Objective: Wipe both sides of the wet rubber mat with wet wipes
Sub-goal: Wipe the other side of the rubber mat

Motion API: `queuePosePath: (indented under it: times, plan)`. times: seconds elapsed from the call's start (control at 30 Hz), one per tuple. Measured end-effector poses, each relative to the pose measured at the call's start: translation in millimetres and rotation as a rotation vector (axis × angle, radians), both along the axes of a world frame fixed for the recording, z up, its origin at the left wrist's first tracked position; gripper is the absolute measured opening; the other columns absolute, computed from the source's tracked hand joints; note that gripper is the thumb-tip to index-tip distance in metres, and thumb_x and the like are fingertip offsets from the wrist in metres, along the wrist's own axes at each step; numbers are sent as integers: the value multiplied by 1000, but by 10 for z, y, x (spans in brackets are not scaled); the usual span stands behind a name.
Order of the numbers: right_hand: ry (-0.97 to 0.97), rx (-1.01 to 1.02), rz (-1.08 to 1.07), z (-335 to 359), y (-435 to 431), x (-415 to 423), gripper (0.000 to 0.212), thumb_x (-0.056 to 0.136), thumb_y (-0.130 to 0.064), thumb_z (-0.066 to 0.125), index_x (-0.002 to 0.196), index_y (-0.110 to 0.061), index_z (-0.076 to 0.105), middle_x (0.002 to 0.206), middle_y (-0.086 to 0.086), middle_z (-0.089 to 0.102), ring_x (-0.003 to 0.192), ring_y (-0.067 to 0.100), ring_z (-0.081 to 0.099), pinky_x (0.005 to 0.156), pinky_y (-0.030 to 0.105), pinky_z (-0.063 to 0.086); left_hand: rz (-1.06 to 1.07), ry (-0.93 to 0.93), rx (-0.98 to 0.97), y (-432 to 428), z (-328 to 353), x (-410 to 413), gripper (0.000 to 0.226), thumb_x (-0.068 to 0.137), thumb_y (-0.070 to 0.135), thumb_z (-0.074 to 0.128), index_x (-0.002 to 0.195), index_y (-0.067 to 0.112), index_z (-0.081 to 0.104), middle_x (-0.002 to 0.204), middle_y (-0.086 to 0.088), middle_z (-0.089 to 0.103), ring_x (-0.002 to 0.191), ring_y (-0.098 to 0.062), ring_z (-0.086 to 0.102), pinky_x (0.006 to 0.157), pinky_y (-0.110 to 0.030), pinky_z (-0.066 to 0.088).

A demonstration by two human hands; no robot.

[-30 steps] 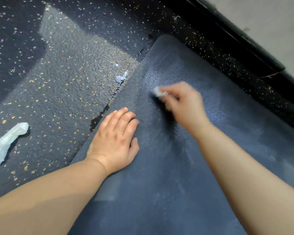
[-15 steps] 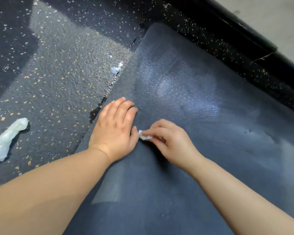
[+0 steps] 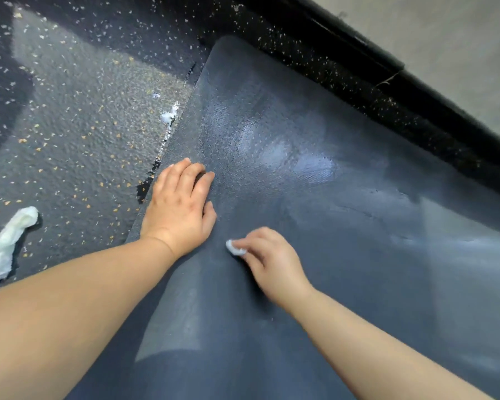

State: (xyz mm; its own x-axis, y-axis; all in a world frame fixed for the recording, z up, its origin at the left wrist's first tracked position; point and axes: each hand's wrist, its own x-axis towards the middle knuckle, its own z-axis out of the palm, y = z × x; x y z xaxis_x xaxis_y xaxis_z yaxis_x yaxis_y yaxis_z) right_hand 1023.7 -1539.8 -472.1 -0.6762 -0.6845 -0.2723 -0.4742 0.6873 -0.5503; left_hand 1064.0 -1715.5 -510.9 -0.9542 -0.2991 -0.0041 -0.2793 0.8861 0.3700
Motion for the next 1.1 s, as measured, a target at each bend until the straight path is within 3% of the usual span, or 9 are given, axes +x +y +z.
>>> queuePosePath:
  times: [0.07, 0.17, 0.37, 0.47, 0.63, 0.73, 0.87, 0.97, 1.1]
  plan:
    - [-91, 27, 51, 96, 92, -7, 17, 87, -10, 63, 100, -13, 73, 92, 4, 62, 85, 20, 55, 77, 13, 35, 4, -26, 1, 12, 22, -8, 53, 79, 28, 37, 114, -1, 63, 117, -22, 59, 119, -43, 49, 104, -48, 25]
    - [44, -91, -292, 118, -65, -597, 19, 87, -9, 62, 101, -17, 72, 88, -4, 56, 74, 6, 50, 73, 10, 36, 15, -30, -12, 25, -18, -28, 52, 79, 27, 37, 115, 0, 63, 118, -22, 58, 120, -42, 48, 105, -48, 25]
    - [94, -54, -809, -105, -276, -1672, 24, 93, -19, 52, 111, -23, 68, 119, 1, 59, 102, 14, 56, 87, 18, 40, 15, 8, -27, 0, -60, -17, 51, 78, 27, 38, 114, 1, 63, 117, -21, 59, 118, -43, 50, 104, -48, 24]
    - [114, 35, -774, -183, -235, -1491, 21, 94, -24, 55, 109, -20, 69, 118, 1, 60, 109, 15, 55, 92, 19, 38, 3, -2, -21, -1, -52, -16, 53, 78, 27, 37, 115, 1, 62, 118, -21, 58, 118, -43, 49, 104, -47, 23]
    - [64, 20, -452, -85, -38, -247, 14, 90, -13, 59, 94, -14, 72, 93, 0, 61, 93, 21, 56, 85, 27, 42, -7, -21, 21, -20, -16, -15, 54, 79, 28, 35, 117, 0, 61, 120, -21, 57, 120, -43, 47, 104, -49, 24]
    - [-108, 83, -278, 19, 156, 270, 16, 89, -11, 60, 94, -18, 73, 87, -9, 53, 87, 16, 54, 79, 13, 37, 0, 7, 33, -36, -20, -3, 52, 79, 27, 37, 116, 0, 62, 119, -21, 58, 119, -43, 48, 104, -49, 25]
    - [18, 6, -402, 85, 64, -238, 20, 86, -6, 63, 95, -21, 73, 86, -6, 58, 75, -2, 50, 73, 3, 34, 0, 45, 45, -41, -52, 10, 46, 76, 21, 49, 115, 0, 63, 118, -20, 60, 118, -43, 50, 104, -47, 24]
    - [223, 45, -468, 13, -229, -935, 21, 88, -7, 59, 103, -15, 71, 99, 6, 60, 91, 13, 54, 78, 7, 33, -5, 61, 77, -54, -69, 26, 43, 75, 17, 58, 114, -1, 64, 118, -20, 60, 119, -43, 50, 104, -51, 35]
    - [204, 136, -512, -204, -386, -1237, 21, 94, -19, 52, 110, -18, 66, 115, 4, 57, 107, 20, 53, 79, 12, 29, -14, 38, 89, -64, -77, 15, 45, 72, 13, 71, 115, -1, 63, 119, -19, 60, 120, -42, 50, 103, -53, 36]
